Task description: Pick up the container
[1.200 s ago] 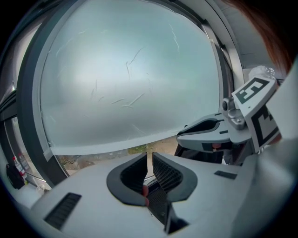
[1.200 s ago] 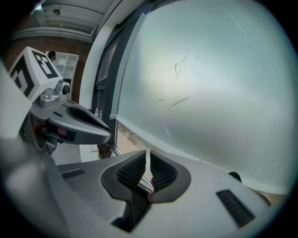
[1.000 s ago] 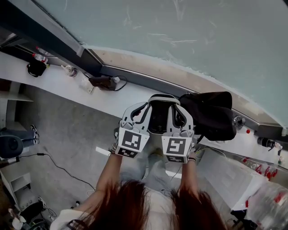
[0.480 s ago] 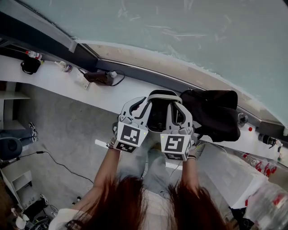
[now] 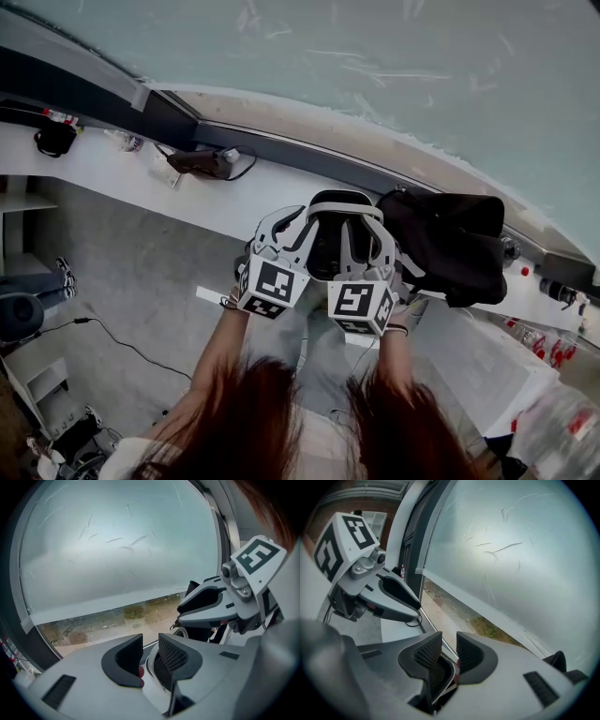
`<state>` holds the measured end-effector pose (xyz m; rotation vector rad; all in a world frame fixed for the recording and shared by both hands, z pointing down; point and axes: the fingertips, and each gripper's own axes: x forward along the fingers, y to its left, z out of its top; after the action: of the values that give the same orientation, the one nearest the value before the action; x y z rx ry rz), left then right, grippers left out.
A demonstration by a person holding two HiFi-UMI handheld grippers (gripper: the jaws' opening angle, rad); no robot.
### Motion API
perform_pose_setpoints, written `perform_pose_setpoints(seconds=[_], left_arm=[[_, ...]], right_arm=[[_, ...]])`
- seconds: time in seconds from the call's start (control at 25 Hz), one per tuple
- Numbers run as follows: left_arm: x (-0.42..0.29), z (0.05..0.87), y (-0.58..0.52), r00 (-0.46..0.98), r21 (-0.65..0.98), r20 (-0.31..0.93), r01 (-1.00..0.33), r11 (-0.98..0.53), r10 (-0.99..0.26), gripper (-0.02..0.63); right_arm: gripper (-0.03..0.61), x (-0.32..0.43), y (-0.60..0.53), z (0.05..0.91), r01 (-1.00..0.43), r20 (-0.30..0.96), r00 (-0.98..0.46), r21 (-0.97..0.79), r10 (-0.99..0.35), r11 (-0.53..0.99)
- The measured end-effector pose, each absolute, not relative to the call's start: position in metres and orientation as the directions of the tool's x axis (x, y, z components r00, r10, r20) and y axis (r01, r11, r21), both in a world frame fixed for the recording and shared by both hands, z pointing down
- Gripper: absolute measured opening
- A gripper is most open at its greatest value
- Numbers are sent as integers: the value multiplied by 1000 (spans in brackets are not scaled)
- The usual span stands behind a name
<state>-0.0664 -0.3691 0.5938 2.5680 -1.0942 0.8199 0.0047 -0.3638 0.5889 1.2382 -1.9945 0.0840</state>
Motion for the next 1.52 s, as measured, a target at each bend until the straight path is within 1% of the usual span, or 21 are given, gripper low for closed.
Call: perform_pose_setpoints(seconds=[0.16, 0.44, 0.8, 1.16, 1.52], left_arm=[[-65, 610, -370, 571, -4, 596, -701, -713, -564, 109], [-61, 634, -372, 579, 14, 616, -686, -728, -534, 122], [-55, 658, -379, 581, 19, 623, -680, -733, -524, 151], [-53, 679, -384, 563, -3, 649, -672, -741, -513, 167], [-46, 690, -391, 560, -17, 654, -661, -751, -508, 169]], right_arm=[[105, 3, -368, 600, -788, 657, -222, 314, -721, 530], [133, 13, -368, 625, -783, 692, -176, 333, -700, 525], [152, 27, -372, 649, -788, 716, -113, 358, -688, 502], [167, 33, -372, 667, -775, 736, -81, 377, -672, 507], [189, 41, -376, 683, -766, 743, -29, 413, -668, 493]])
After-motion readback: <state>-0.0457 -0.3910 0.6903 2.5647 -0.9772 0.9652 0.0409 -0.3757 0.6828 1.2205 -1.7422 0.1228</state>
